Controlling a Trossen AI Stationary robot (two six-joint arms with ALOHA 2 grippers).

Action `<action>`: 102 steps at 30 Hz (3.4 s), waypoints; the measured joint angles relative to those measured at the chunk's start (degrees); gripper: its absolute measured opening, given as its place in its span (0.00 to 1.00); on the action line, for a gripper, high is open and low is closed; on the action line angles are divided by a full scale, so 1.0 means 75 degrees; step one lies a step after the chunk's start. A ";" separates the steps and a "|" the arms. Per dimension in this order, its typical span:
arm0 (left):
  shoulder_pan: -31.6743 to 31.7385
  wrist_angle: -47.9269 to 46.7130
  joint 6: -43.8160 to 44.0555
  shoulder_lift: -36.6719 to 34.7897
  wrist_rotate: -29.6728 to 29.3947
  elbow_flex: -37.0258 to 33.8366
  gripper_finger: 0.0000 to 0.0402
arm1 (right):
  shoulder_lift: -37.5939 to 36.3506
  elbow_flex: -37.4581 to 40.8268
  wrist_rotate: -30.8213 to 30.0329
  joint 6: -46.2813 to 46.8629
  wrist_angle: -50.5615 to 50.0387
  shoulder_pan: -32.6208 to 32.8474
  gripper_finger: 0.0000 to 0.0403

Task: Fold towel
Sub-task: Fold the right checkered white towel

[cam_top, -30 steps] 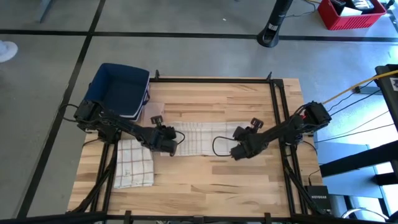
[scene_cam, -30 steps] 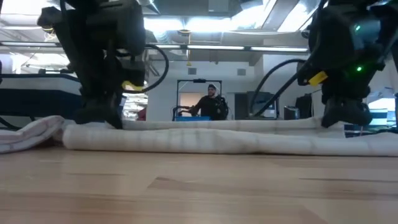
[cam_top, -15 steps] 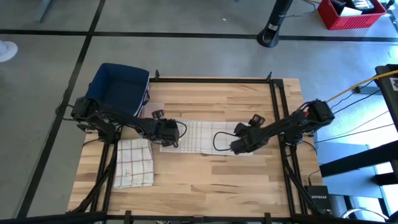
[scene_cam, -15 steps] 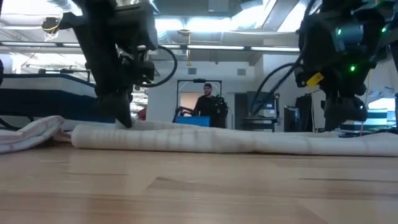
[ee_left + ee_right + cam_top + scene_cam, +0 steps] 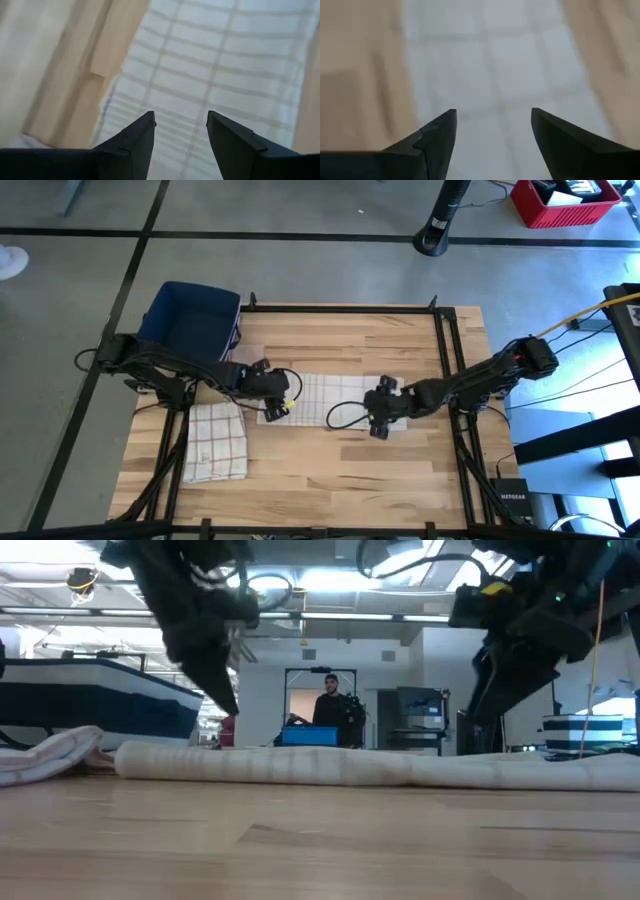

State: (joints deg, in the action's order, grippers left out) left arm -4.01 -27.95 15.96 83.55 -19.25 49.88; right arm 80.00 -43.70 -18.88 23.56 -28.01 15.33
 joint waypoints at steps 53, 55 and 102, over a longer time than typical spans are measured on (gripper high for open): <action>-0.0380 0.6257 -0.2555 0.2695 0.0464 -0.0437 0.42 | -0.3139 0.3227 0.2093 0.7726 -0.0310 0.0003 0.63; -0.0379 0.6290 -0.2554 0.2672 0.0458 -0.0434 0.42 | -0.3178 0.3479 0.2067 0.7989 0.0017 0.0003 0.63; 0.0225 0.6447 -0.1886 0.5683 0.1371 0.2848 0.27 | -0.3136 0.3989 0.0459 0.6718 0.2323 0.0000 0.04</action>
State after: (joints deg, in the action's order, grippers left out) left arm -2.33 20.40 1.81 126.17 -8.97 71.24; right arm 56.48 -13.79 -15.44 73.95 -10.58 15.33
